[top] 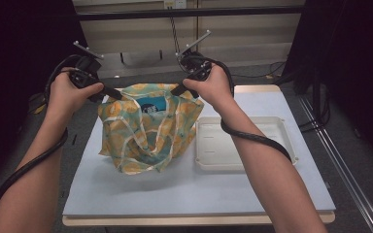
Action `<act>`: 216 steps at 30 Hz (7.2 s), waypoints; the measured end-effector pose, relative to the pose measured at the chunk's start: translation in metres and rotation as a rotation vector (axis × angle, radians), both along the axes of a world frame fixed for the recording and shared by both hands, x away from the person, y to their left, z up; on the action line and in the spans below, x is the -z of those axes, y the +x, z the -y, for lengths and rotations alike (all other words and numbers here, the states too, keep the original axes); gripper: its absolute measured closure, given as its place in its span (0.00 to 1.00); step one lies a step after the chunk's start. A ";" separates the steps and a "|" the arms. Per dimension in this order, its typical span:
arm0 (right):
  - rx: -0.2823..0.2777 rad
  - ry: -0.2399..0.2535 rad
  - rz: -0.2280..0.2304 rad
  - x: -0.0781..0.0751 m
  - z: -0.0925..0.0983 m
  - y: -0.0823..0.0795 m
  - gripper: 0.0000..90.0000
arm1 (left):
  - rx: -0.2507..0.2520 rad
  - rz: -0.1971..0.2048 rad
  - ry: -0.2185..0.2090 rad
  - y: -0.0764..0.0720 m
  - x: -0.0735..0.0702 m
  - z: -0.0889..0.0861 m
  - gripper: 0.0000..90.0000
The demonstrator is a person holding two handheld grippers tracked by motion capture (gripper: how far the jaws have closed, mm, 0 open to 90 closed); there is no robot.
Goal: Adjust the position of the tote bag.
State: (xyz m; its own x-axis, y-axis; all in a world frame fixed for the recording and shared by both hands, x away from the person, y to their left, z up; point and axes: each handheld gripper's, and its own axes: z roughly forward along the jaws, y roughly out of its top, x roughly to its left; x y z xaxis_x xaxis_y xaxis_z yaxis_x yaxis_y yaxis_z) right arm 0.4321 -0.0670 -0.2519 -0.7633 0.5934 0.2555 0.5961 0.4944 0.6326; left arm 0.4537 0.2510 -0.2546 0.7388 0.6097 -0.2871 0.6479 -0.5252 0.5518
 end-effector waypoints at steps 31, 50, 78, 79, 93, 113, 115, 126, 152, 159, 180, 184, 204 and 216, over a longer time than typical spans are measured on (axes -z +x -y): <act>-0.099 -0.100 0.066 -0.011 0.002 -0.026 0.57 | 0.009 -0.043 0.033 -0.004 0.016 0.005 0.97; -0.083 -0.079 0.053 -0.036 -0.003 -0.020 0.99 | 0.024 -0.032 0.021 -0.003 0.018 0.004 0.97; -0.030 -0.065 0.013 -0.002 -0.017 -0.003 0.99 | -0.030 0.083 0.037 -0.020 -0.014 -0.015 0.36; -0.037 -0.069 0.017 -0.002 -0.016 -0.003 0.99 | -0.025 0.091 0.037 -0.022 -0.018 -0.016 0.34; -0.034 -0.075 0.014 -0.002 -0.018 -0.005 0.99 | 0.204 0.097 0.090 -0.050 -0.029 0.015 0.33; -0.036 -0.069 0.012 0.000 -0.014 -0.004 0.99 | 0.034 0.132 -0.062 -0.029 -0.050 -0.002 1.00; -0.036 -0.068 0.009 0.000 -0.013 -0.004 0.99 | 0.010 0.141 -0.069 -0.024 -0.047 -0.004 1.00; -0.040 -0.076 0.006 0.007 -0.006 -0.002 0.99 | -0.052 0.034 0.011 0.001 0.004 -0.003 1.00; -0.024 -0.083 -0.018 0.023 0.006 -0.004 0.97 | -0.059 -0.078 0.020 -0.005 0.046 -0.020 1.00; -0.019 -0.083 -0.029 0.030 0.009 -0.002 0.96 | -0.064 -0.108 0.006 -0.006 0.054 -0.019 1.00; 0.008 -0.112 -0.018 0.038 0.025 -0.004 0.81 | -0.067 -0.139 0.011 -0.006 0.065 -0.024 1.00; 0.007 -0.120 0.004 0.031 0.028 -0.009 0.77 | -0.081 -0.131 0.005 -0.007 0.064 -0.024 0.99; -0.097 -0.119 0.031 0.023 0.014 -0.021 0.61 | -0.076 -0.122 0.022 -0.007 0.060 -0.021 0.99; -0.122 -0.070 0.005 0.010 0.004 -0.012 0.97 | -0.066 -0.109 0.023 -0.004 0.059 -0.026 0.99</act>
State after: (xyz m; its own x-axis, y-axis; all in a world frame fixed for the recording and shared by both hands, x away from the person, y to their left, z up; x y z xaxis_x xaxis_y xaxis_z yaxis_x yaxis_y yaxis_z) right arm 0.4203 -0.0709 -0.2615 -0.8321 0.5123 0.2126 0.5256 0.6059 0.5971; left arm 0.4497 0.2773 -0.3138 0.6621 0.6633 -0.3488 0.7368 -0.4912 0.4645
